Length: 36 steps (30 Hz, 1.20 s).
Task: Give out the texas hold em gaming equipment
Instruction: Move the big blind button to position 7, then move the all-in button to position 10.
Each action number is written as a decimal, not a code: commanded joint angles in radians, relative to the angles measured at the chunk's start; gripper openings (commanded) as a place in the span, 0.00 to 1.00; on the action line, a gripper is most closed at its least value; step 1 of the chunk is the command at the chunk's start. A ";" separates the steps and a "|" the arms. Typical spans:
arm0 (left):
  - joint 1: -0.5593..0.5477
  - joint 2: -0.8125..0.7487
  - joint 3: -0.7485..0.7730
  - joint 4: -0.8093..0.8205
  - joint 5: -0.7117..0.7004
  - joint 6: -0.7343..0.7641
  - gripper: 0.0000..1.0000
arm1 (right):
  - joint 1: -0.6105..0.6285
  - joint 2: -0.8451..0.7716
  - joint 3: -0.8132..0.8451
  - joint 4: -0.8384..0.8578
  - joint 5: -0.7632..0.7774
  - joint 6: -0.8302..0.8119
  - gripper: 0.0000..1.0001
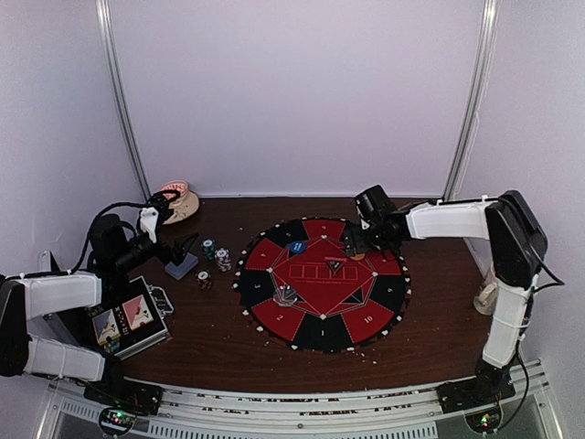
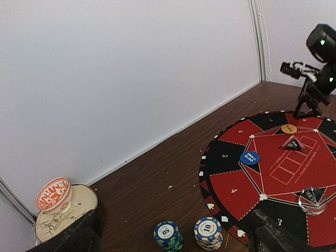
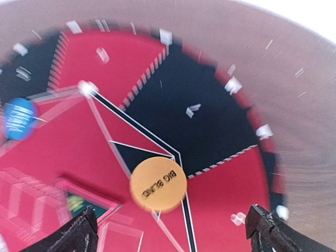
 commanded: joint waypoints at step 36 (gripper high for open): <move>0.063 -0.103 0.052 -0.324 -0.087 0.159 0.98 | 0.165 0.233 0.249 0.062 0.046 0.047 0.85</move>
